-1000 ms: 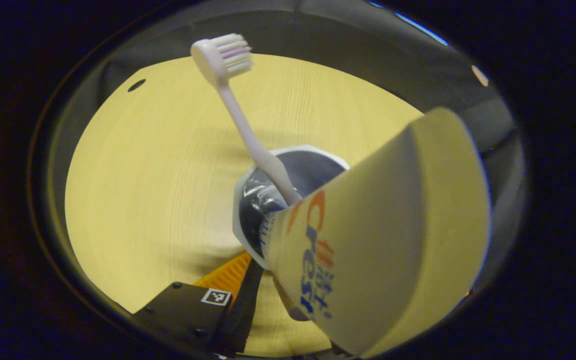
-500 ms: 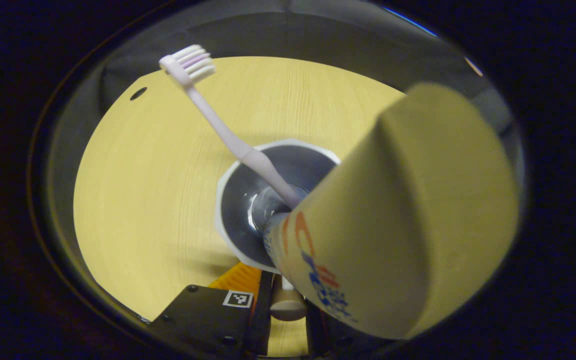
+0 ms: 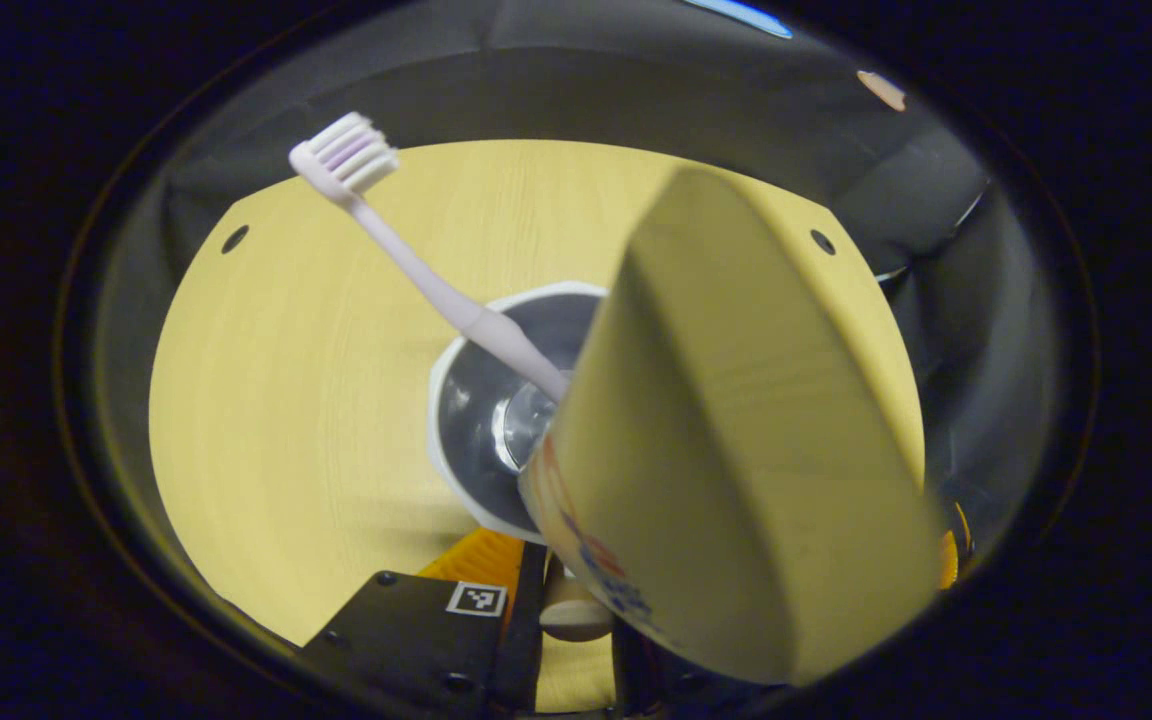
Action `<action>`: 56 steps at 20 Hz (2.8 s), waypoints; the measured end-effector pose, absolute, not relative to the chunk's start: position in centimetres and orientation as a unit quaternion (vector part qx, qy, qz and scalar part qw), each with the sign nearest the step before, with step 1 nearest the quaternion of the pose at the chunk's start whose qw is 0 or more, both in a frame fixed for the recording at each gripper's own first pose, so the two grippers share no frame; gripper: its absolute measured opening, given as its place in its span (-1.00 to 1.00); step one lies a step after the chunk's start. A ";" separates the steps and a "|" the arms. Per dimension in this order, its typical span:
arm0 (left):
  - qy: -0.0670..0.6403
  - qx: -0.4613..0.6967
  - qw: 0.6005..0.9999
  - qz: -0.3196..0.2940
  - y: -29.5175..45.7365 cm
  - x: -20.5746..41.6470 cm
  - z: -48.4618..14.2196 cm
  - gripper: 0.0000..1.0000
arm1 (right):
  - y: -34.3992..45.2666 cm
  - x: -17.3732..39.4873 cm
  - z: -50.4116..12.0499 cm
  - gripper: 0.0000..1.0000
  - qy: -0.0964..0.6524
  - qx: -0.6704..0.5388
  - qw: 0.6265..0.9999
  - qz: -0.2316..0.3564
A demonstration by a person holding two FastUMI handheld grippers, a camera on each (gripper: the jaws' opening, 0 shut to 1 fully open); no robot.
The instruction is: Put the toothbrush and toothpaste on the desktop into the cup, then pick up the cup and place it on the coaster on the desktop.
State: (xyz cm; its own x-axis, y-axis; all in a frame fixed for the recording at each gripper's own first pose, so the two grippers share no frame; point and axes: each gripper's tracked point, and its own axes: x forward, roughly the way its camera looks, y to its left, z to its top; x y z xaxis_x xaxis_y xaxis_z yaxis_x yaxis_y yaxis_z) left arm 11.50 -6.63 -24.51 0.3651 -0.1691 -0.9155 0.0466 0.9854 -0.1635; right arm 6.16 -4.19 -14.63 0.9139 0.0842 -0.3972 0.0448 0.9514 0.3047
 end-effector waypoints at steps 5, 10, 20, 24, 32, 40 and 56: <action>0.567 -0.029 0.817 -0.097 -7.1 9.7 -23.1 -0.27 | -5.3 5.4 -15.2 0.90 0.210 0.161 0.964 -0.003; 0.575 -0.013 0.811 -0.107 -7.0 8.6 -22.5 -0.27 | -6.6 5.0 -15.5 0.89 0.212 0.172 0.962 -0.016; 0.581 0.007 0.808 -0.098 -5.1 6.1 -21.2 -0.30 | -7.7 4.2 -15.7 0.90 0.211 0.182 0.960 -0.021; 0.579 0.022 0.810 -0.092 -5.4 6.3 -22.0 -0.29 | -8.1 4.0 -15.7 0.90 0.209 0.185 0.960 -0.021; 0.565 0.044 0.819 -0.091 -6.0 6.0 -22.4 -0.20 | -8.5 3.4 -15.4 0.90 0.211 0.184 0.960 -0.009; 0.521 0.011 0.849 -0.089 -4.2 2.7 -16.9 0.76 | -8.8 3.3 -13.3 0.90 0.186 0.158 0.969 0.026; 0.210 -0.039 0.976 -0.047 6.4 -6.6 -0.5 0.75 | -5.4 2.5 -5.7 0.89 0.072 0.086 0.992 0.059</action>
State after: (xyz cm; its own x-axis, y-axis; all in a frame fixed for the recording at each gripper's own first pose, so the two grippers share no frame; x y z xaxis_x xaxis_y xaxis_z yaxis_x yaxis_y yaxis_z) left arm -6.56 6.42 -0.55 0.9071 -0.1092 -0.4065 0.0760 0.9924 -0.0970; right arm 2.49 -5.45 -5.68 0.9828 0.1286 -0.1328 -0.1039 0.9784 0.1788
